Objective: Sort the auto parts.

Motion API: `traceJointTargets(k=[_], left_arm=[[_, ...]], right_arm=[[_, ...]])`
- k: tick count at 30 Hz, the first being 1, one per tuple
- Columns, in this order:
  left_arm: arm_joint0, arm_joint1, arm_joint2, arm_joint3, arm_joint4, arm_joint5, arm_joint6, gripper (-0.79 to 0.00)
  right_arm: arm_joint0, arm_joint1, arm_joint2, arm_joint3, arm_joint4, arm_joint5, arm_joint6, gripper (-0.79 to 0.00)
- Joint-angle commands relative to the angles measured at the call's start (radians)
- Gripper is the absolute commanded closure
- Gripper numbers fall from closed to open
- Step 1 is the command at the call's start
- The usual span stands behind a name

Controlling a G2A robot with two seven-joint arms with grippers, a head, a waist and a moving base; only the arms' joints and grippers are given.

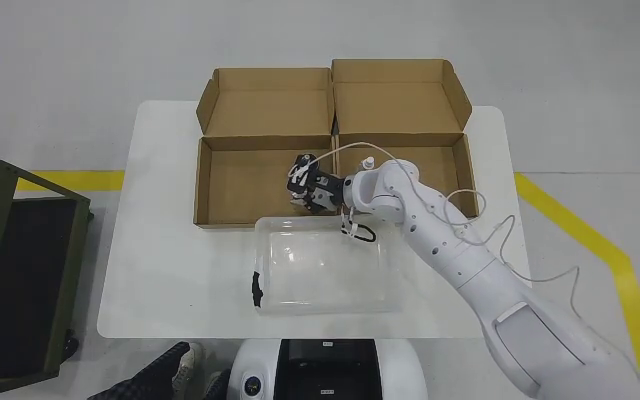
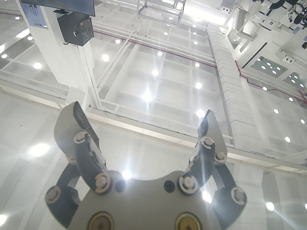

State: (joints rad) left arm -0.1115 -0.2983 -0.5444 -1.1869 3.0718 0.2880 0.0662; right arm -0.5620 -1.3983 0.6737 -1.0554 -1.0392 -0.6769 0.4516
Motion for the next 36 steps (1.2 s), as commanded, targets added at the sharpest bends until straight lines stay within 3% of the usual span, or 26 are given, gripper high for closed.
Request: traceJointTargets(k=[1,13,20,29,36], left_arm=[[0.0,0.0,0.0,0.0,0.0,0.0,0.0,-0.785],[0.0,0.0,0.0,0.0,0.0,0.0,0.0,-0.785],[0.0,0.0,0.0,0.0,0.0,0.0,0.0,-0.785],[0.0,0.0,0.0,0.0,0.0,0.0,0.0,-0.785],[0.0,0.0,0.0,0.0,0.0,0.0,0.0,-0.785]], right_arm=[[0.0,-0.001,0.001,-0.001,-0.004,-0.006,-0.002,-0.234],[-0.002,-0.005,0.012,-0.005,-0.015,-0.019,-0.001,-0.311],[-0.016,0.001,0.032,-0.057,-0.029,-0.036,-0.015,-0.299],[-0.067,0.029,0.099,-0.24,-0.074,-0.037,-0.021,-0.305],[-0.169,0.069,0.198,-0.456,-0.124,-0.041,-0.008,-0.314]])
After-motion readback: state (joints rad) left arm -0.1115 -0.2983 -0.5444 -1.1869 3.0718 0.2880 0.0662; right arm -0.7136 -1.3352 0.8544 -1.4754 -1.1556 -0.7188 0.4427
